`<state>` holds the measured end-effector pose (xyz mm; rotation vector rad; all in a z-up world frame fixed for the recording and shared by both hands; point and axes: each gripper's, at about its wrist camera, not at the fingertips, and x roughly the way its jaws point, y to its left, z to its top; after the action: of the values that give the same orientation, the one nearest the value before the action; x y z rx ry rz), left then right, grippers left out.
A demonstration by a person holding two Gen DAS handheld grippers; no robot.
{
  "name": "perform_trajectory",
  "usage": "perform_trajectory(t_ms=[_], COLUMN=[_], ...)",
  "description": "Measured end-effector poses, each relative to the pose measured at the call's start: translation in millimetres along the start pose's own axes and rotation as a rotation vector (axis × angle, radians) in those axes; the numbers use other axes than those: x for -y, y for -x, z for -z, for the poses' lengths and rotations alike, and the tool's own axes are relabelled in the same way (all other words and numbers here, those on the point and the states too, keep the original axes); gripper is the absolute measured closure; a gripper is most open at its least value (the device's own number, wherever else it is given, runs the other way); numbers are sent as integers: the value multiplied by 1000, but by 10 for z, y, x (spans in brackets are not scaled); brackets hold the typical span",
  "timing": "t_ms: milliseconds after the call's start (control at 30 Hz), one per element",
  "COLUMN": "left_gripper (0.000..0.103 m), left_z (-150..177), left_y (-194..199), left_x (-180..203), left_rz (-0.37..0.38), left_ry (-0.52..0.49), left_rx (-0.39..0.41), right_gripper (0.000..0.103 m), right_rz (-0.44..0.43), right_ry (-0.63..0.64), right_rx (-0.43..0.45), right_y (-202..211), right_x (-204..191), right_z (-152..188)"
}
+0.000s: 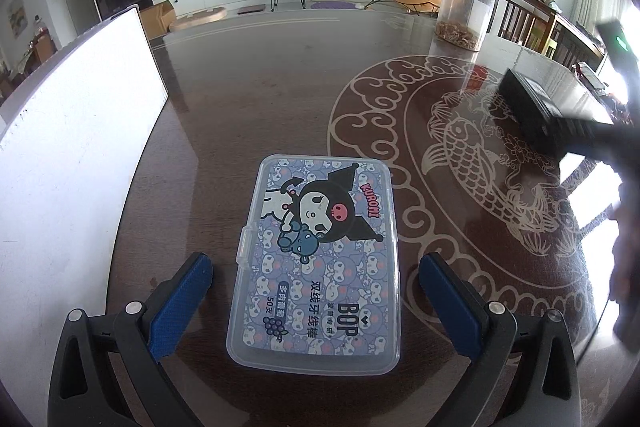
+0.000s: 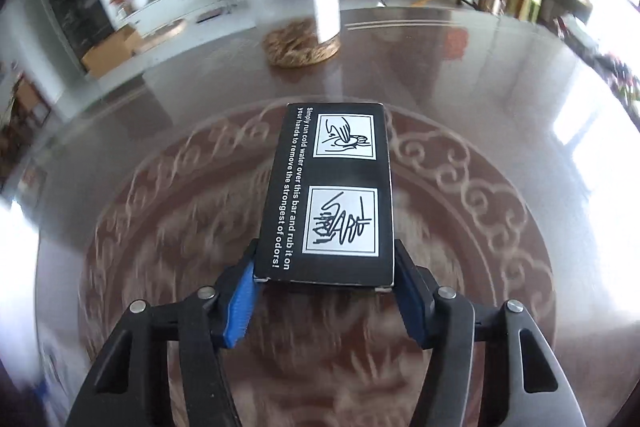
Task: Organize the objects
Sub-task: 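Grasp the black soap-bar box with the right tool while the left tool holds the Kuromi box, then lift the soap-bar box with the right tool while the left tool holds the Kuromi box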
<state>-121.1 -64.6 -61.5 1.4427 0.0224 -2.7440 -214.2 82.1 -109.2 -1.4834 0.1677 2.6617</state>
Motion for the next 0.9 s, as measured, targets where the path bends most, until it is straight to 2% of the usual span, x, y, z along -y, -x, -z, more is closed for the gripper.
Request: perform_trajectory(t_ms=[200, 300, 367, 400, 467, 500, 633, 900], left_gripper=[0, 0, 0, 0, 0, 0, 0, 0], left_z=[0, 3, 2, 3, 4, 3, 4, 3], left_y=[-1, -1, -1, -1, -2, -2, -2, -3], left_x=[-2, 1, 0, 1, 3, 2, 5, 4], left_rz=[-1, -1, -1, -1, 0, 0, 0, 1], left_ry=[0, 0, -1, -1, -1, -1, -1, 0], left_rx=[0, 0, 0, 0, 0, 0, 1, 0], right_gripper=[42, 42, 40, 38, 12, 8, 0, 0], right_rz=[-67, -85, -85, -83, -68, -60, -26, -35], right_ry=[230, 255, 244, 240, 214, 204, 184, 167], right_rx=[50, 61, 76, 82, 80, 76, 68, 60], right_y=[610, 849, 947, 973, 956, 911, 847, 797], right_x=[-85, 65, 167, 165, 245, 238, 283, 326], right_z=[1084, 1545, 1684, 1723, 1738, 1731, 1686, 1692])
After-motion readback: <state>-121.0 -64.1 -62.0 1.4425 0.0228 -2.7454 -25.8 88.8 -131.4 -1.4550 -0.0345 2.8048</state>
